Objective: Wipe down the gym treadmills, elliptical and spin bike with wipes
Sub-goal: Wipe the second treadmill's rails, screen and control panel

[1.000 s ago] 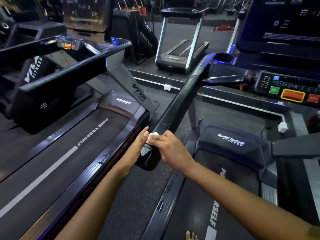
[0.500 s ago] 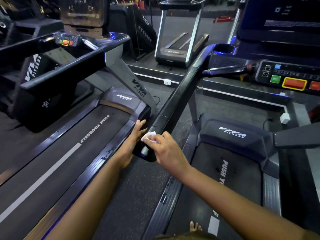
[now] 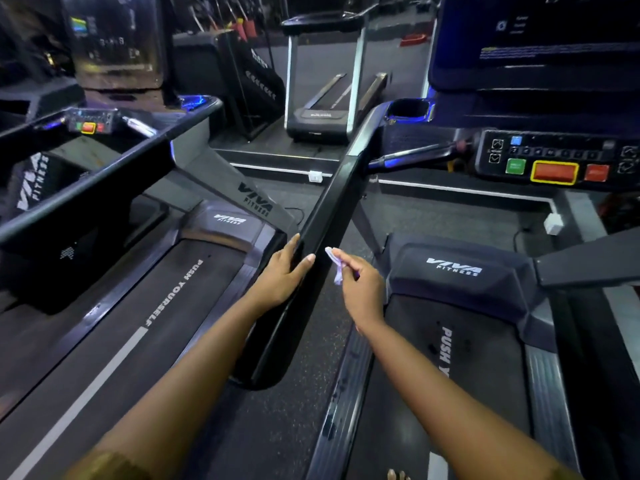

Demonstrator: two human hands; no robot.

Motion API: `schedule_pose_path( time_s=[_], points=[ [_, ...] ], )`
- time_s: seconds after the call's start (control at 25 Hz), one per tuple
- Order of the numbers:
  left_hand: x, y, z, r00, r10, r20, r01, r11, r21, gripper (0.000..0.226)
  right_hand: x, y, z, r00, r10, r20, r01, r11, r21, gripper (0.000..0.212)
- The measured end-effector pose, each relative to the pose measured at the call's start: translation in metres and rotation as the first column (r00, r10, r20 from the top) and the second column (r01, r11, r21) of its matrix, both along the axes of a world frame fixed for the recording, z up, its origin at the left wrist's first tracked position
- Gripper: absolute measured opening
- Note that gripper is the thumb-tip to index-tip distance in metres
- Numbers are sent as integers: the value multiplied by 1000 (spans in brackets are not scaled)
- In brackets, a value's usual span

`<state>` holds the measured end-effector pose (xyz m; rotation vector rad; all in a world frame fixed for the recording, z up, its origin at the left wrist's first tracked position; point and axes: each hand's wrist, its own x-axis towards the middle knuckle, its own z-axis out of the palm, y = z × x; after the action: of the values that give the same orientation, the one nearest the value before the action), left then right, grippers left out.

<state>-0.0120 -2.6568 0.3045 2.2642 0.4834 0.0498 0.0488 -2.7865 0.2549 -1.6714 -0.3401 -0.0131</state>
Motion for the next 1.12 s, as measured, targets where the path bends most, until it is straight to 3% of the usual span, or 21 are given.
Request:
schedule_pose_path(
  time_s=[0.16, 0.4, 0.64, 0.84, 1.04, 1.12],
  points=[
    [34, 1, -7, 992, 57, -115, -35, 982, 188, 66, 67, 11, -2, 959, -174, -224, 194, 978, 72, 35],
    [33, 1, -12, 988, 82, -130, -43, 960, 277, 64, 196, 36, -9, 935, -209, -285, 239, 968, 72, 40],
    [34, -4, -9, 989, 106, -100, -72, 952, 297, 59, 249, 78, -16, 973, -135, -188, 153, 985, 86, 44],
    [34, -4, -9, 987, 110, -115, -70, 949, 309, 62, 193, 71, -30, 960, -184, 210, 159, 978, 134, 44],
    [36, -5, -7, 987, 126, -102, -87, 942, 323, 57, 110, 50, -50, 962, -80, 261, 58, 994, 91, 48],
    [35, -4, -8, 987, 123, -100, -85, 944, 318, 56, 101, 40, -50, 972, -43, 233, 8, 989, 148, 43]
  ],
)
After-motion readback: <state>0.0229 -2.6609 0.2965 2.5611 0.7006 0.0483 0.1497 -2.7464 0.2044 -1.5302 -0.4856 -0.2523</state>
